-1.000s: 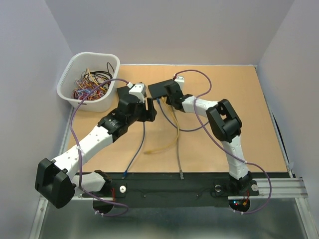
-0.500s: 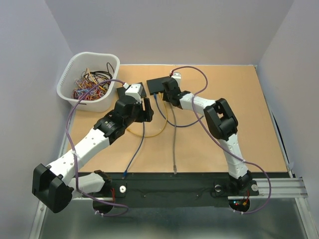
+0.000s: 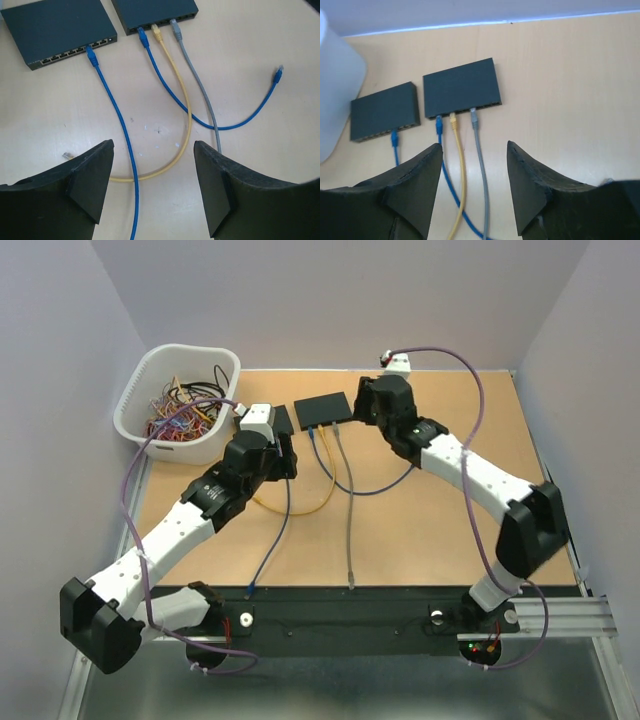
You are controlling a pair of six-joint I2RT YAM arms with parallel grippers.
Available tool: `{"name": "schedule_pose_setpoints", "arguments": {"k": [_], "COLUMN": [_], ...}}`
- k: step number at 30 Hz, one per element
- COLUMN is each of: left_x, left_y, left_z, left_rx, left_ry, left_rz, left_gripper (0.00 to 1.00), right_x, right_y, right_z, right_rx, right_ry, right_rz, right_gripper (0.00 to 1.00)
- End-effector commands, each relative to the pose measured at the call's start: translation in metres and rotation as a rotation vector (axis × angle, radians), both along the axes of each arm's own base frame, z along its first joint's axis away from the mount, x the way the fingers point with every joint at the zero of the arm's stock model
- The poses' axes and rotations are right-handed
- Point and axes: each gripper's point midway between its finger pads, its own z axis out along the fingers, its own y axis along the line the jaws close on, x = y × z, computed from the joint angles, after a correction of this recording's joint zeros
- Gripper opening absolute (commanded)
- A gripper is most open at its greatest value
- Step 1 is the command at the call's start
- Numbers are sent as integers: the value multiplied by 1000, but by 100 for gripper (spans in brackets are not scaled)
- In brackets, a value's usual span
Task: Insert the plug into the switch port
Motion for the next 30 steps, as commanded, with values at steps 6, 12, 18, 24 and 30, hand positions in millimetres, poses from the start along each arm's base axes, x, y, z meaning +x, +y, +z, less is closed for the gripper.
{"name": "schedule_pose_setpoints", "arguments": {"k": [6,12,18,24,30], "left_x": [10,15,27,37,32], "left_y": [20,27,51,66,107], "left_z": [49,28,-4,-36,-38], "left_rx": [-53,-73,15,114,201], "left_ry": [-174,-158,-151,-209,-374], "left_rz": [112,180,327,389,540], "left_gripper": [77,79,80,79,77], "right_x": [-97,-155,-188,-190,-190], "right_y": [2,-10,-33,-40,-37], "right_z": [27,34,31,22,18], "right_rx": [41,123,185,211,213], "right_ry": [-41,-72,-104,-84,-71], "right_rz": [355,461,435,395,401], "right_gripper": [66,83,92,92,93]}}
